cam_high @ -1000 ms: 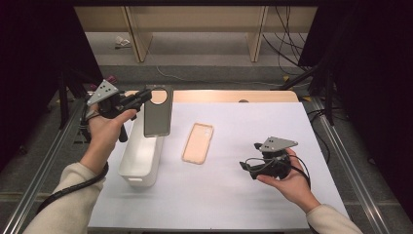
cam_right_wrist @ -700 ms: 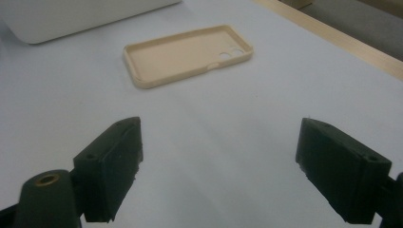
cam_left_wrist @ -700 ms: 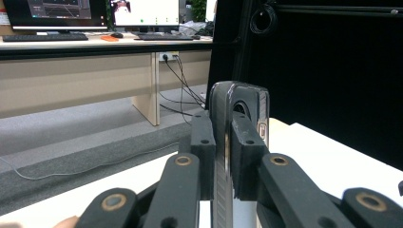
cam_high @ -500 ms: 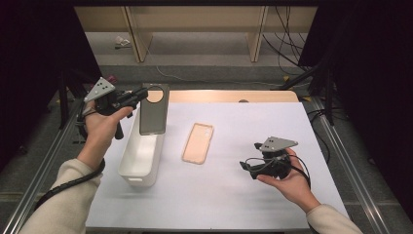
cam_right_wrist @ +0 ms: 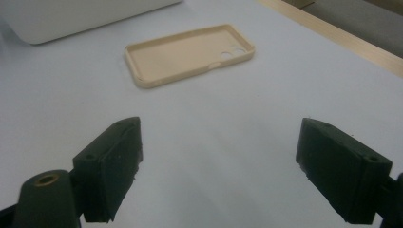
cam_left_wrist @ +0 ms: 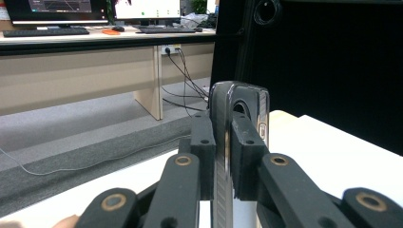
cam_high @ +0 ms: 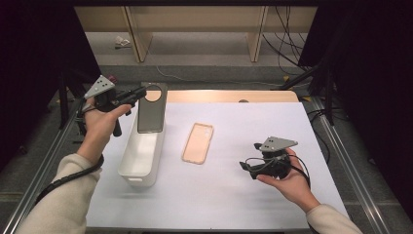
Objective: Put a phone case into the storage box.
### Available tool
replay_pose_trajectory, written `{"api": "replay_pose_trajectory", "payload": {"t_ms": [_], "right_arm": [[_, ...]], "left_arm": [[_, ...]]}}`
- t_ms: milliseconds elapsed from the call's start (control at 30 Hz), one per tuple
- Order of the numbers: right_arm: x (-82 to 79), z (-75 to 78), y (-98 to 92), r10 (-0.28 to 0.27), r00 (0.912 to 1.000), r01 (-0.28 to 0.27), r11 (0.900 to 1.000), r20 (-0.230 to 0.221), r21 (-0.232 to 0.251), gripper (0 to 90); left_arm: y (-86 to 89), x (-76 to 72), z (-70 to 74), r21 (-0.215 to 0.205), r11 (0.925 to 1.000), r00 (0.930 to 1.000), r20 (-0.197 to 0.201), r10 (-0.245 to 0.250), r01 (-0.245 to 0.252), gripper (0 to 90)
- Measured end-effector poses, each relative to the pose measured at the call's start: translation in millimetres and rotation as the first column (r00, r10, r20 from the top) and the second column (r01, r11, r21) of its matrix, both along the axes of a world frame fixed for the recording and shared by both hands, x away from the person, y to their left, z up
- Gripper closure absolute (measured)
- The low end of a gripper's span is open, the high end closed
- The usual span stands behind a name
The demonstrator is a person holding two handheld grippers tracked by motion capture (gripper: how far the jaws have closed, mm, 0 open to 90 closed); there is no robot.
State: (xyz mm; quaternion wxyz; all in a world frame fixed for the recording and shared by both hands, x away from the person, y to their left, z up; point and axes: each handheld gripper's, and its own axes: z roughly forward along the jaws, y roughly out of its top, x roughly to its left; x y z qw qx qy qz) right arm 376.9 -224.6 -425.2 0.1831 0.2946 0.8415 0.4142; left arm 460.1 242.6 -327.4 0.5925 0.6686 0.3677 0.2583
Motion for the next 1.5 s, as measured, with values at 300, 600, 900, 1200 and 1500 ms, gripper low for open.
{"api": "replay_pose_trajectory", "payload": {"t_ms": [300,600,900,1200,1500], "right_arm": [[0.1,0.2,0.3,0.004,1.0000,-0.004,1.000,-0.004,0.003,16.5],[0.8,0.0,-1.0,0.002,1.0000,-0.002,1.000,-0.006,0.005,16.5],[1.1,0.3,-1.5,0.004,1.0000,-0.004,1.000,-0.005,0.006,16.5],[1.3,0.2,-1.6,0.004,1.0000,-0.004,1.000,-0.007,0.008,16.5],[1.4,0.3,-1.9,0.000,0.9999,0.000,1.000,-0.011,0.014,16.5]], "left_arm": [[2.1,8.4,1.7,0.013,0.9999,1.0000,0.001,0.005,-0.005,81.4],[5.2,16.3,-0.3,0.032,0.9993,0.9998,-0.005,0.019,-0.019,81.4],[8.6,23.2,-0.9,0.041,0.9988,0.9996,-0.007,0.028,-0.028,81.4],[9.4,28.6,-3.0,0.062,0.9976,0.9995,-0.009,0.032,-0.031,81.4],[12.0,34.9,-4.7,0.074,0.9963,0.9988,-0.018,0.045,-0.044,81.4]]}}
